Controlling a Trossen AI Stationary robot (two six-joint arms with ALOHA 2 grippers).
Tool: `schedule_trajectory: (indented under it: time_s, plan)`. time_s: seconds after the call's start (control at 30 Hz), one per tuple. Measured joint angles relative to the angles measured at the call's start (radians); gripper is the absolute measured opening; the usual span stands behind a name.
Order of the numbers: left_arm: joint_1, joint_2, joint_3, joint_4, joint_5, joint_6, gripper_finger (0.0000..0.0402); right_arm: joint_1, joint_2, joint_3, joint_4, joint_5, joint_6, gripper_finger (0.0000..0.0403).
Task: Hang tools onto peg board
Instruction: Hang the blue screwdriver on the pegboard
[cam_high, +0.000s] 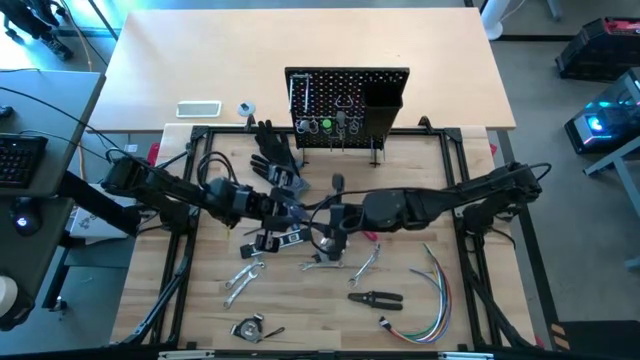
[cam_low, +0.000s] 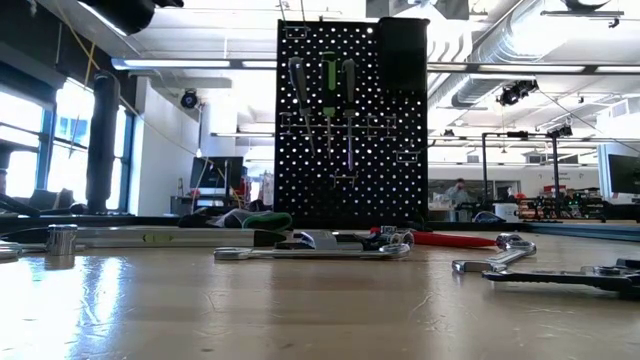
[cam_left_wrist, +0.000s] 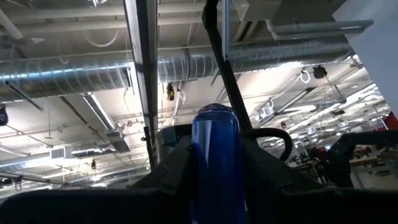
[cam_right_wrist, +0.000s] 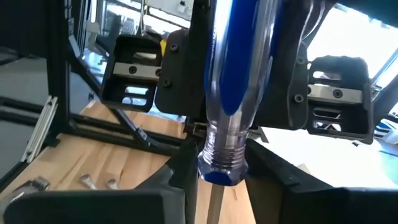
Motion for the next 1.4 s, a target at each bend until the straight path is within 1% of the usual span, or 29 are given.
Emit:
schedule_trajectory:
  time_s: [0.1,0.3,0.4,0.53,0.9,1.13,1.3,1.4]
  plan:
    - [0.000,0.000,0.000,-0.030,0.001,0.005,0.0089,0.007,0.000,0.000,-0.027,0.007,0.002,0.0089]
    - [0.000,0.000,0.000,-0.099,-0.005,0.009,0.0090,0.030,-0.006,0.000,-0.082,0.060,0.008,0.0089]
    - [0.000,-0.002,0.000,-0.126,-0.028,0.009,0.0097,0.038,-0.013,0.000,-0.114,0.077,0.025,0.0089]
    - [0.002,-0.008,0.000,-0.162,-0.048,0.015,0.0098,0.039,-0.013,0.000,-0.140,0.084,0.047,0.0089]
    - [0.012,-0.009,0.000,-0.276,-0.057,0.006,0.0096,0.041,-0.015,-0.001,-0.239,0.086,0.098,0.0089]
    - [0.013,-0.061,0.000,-0.399,-0.067,0.018,0.0096,0.043,-0.016,-0.001,-0.294,0.087,0.134,0.0086]
    - [0.014,-0.110,0.000,-0.502,-0.075,0.032,0.0096,0.056,-0.016,-0.001,-0.300,0.121,0.133,0.0085]
    - [0.014,-0.127,0.000,-0.535,-0.089,0.036,0.0096,0.057,-0.021,-0.001,-0.308,0.127,0.132,0.0085]
